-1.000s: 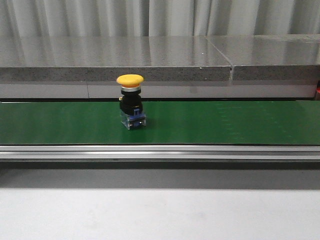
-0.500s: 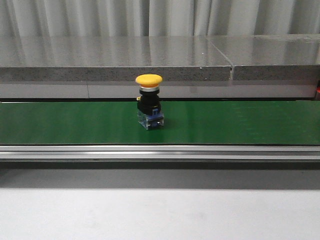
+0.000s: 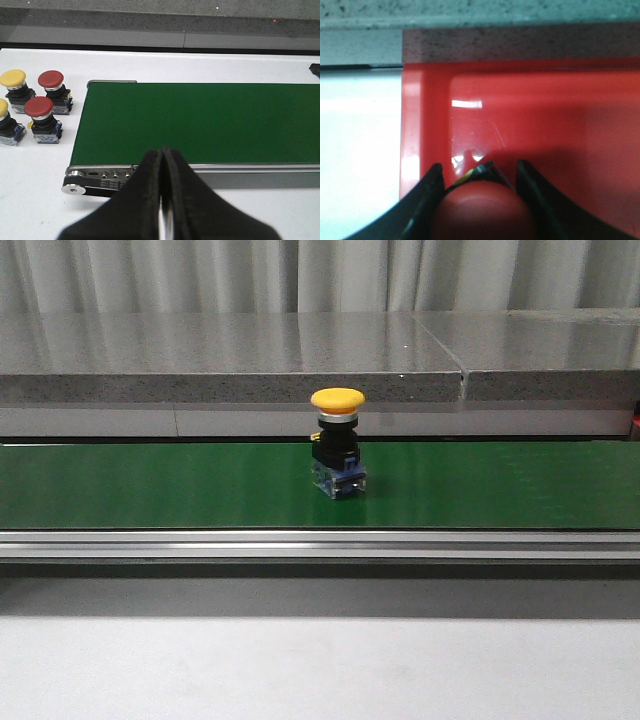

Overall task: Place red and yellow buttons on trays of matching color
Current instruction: 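Carry the red button into the red tray and open the right gripper, then move the right gripper back over the yellow button on the belt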

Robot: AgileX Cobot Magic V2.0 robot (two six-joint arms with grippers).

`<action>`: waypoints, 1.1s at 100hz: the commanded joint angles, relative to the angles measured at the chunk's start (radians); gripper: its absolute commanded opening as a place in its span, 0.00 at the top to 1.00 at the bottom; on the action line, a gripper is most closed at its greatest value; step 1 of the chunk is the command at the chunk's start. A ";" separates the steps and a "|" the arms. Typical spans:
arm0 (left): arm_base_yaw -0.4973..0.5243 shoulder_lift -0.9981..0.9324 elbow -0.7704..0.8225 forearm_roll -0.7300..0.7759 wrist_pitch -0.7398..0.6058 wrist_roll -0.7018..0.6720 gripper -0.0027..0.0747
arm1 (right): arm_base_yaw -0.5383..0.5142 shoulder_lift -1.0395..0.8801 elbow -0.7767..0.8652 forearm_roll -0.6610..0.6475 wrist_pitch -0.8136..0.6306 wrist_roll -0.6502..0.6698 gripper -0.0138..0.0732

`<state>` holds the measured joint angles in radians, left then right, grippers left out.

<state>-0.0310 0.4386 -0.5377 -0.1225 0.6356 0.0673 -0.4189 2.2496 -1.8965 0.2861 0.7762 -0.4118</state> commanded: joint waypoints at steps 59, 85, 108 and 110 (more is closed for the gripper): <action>-0.007 0.005 -0.028 -0.014 -0.074 -0.002 0.99 | -0.009 -0.130 -0.152 0.031 0.078 -0.008 0.10; -0.007 0.005 -0.028 -0.014 -0.075 -0.002 0.99 | -0.001 -0.240 -0.149 0.190 0.205 -0.102 0.10; -0.007 0.005 -0.028 -0.014 -0.075 -0.002 0.99 | -0.001 -0.379 -0.026 0.215 0.261 -0.132 0.10; -0.007 0.005 -0.028 -0.014 -0.075 -0.002 0.99 | -0.001 -0.396 -0.002 0.215 0.256 -0.137 0.10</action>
<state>-0.0310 0.4386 -0.5377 -0.1225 0.6338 0.0673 -0.4170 1.9688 -1.9354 0.4660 1.0551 -0.5230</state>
